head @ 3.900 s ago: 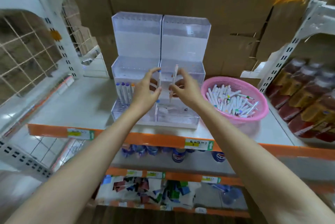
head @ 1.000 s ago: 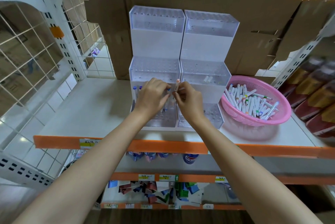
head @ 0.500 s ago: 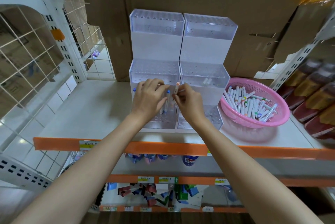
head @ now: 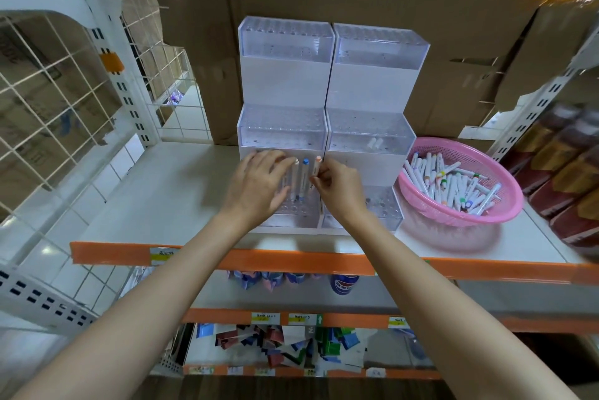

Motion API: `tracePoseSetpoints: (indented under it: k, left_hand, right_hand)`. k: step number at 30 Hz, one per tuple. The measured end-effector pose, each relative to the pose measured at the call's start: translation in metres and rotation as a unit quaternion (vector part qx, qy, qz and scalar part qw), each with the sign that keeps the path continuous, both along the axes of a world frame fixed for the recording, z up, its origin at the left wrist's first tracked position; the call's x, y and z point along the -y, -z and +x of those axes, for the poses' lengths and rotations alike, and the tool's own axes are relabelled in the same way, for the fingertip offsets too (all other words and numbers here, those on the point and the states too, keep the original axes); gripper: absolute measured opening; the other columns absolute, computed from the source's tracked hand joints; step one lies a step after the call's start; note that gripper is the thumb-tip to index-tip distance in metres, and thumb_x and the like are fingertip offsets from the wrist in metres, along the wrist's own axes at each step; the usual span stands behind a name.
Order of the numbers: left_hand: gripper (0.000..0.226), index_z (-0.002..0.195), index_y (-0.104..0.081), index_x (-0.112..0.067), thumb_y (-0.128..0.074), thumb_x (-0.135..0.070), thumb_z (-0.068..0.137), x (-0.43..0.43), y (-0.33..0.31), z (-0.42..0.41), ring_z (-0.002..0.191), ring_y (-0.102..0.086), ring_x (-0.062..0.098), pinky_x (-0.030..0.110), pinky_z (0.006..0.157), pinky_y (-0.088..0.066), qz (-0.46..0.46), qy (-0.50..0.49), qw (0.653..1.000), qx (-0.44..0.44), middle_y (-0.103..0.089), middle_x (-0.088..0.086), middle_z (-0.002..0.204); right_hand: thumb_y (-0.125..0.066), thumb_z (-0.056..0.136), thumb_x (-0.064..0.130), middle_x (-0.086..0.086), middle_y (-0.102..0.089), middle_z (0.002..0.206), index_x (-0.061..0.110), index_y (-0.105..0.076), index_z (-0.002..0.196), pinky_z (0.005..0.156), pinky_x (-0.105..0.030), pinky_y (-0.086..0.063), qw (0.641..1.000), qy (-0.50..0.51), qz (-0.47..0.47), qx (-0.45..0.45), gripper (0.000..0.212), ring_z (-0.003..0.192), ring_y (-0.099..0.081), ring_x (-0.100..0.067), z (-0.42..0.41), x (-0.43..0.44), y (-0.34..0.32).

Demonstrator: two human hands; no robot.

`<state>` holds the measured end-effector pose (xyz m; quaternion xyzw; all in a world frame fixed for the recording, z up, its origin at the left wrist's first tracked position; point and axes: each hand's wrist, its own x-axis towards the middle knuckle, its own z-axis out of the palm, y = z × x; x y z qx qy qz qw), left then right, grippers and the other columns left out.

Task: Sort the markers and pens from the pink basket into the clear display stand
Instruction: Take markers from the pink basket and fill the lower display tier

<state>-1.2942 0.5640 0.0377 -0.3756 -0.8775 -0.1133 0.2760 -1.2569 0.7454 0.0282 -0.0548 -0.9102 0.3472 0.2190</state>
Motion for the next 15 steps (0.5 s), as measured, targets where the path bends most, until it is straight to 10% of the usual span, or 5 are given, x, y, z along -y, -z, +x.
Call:
tracePoseSetpoints:
  k: [15]
  left_hand:
    - [0.052,0.125,-0.058,-0.011,-0.072,-0.025,0.078,0.0085,-0.0037,-0.0013,0.112,-0.056,0.027,0.040,0.096,-0.042,-0.002,0.004,1.000,0.011,-0.059,0.009,0.119]
  right_hand:
    - [-0.065,0.087,0.024,-0.007,-0.070,0.092,0.008,-0.068,0.091,0.072,-0.040,-0.052,0.995,0.024,0.064,0.078,0.017,0.091,-0.062,-0.025,0.0018,0.0031,-0.0072]
